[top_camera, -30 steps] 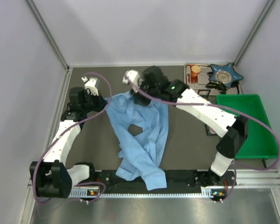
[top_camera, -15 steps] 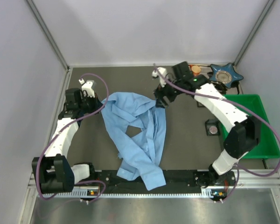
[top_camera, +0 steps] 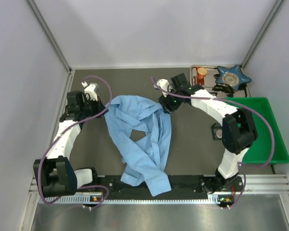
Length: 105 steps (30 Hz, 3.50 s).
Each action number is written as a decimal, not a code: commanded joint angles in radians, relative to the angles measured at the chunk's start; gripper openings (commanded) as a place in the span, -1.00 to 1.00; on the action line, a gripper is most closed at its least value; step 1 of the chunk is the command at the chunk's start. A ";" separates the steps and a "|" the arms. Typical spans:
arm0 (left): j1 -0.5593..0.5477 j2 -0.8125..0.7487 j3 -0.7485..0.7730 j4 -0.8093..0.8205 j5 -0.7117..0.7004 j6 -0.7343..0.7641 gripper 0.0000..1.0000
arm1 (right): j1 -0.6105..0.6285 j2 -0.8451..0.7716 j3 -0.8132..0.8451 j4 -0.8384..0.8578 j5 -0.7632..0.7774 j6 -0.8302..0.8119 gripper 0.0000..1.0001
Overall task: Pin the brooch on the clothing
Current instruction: Flatten out the clothes at the center of the board.
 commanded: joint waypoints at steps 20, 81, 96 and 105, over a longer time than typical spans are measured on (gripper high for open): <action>0.231 0.030 0.281 -0.067 0.008 0.056 -1.00 | -0.029 -0.217 0.146 0.067 0.152 0.053 -1.00; 0.391 -0.544 0.982 -0.173 -0.270 0.191 -1.00 | 0.514 -0.705 0.662 -0.028 0.202 -0.188 -1.00; 0.404 -0.489 1.053 -0.260 -0.167 0.156 -1.00 | 0.391 -0.717 0.640 -0.028 0.240 0.034 -1.00; 0.451 -0.367 0.722 -0.248 -0.046 0.159 -1.00 | 0.087 -0.530 0.507 -0.037 0.240 0.216 -1.00</action>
